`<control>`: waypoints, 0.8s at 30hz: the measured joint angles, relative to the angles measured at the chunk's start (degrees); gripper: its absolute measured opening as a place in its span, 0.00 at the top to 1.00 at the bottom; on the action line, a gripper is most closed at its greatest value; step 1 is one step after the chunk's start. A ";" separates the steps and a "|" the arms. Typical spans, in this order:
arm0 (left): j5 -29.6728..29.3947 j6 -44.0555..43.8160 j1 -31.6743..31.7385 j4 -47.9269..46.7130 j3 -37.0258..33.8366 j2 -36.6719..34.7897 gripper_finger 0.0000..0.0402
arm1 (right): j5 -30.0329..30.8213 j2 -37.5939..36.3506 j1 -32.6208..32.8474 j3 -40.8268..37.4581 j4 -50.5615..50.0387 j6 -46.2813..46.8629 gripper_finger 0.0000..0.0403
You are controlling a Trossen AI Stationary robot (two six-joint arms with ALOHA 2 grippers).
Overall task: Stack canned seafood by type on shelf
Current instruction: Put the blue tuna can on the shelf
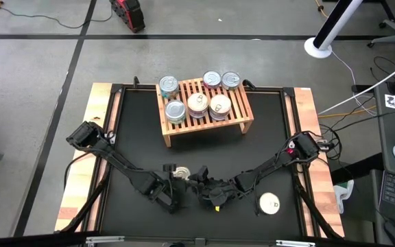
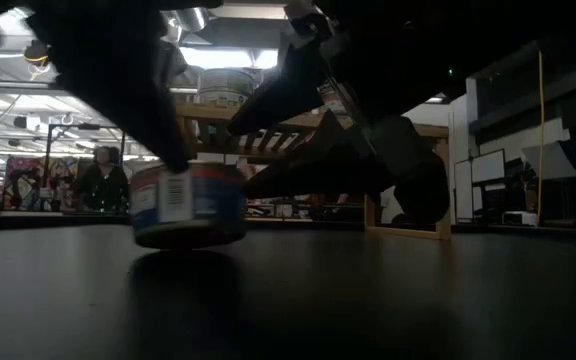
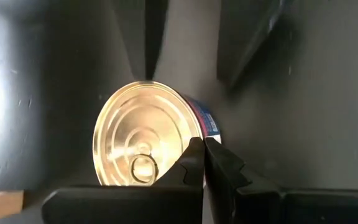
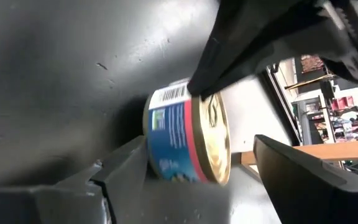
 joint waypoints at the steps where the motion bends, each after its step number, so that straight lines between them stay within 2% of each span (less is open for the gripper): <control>1: 0.02 0.18 0.36 0.95 0.00 0.00 1.00 | 0.02 0.00 0.00 0.00 -0.01 0.00 0.28; 11: 0.76 1.02 2.64 4.59 0.07 -0.07 1.00 | 0.06 0.00 0.07 0.00 -3.19 0.02 0.28; 24: 0.76 0.97 2.64 7.38 0.13 -0.15 1.00 | 2.01 0.00 0.22 0.00 -7.63 0.00 0.28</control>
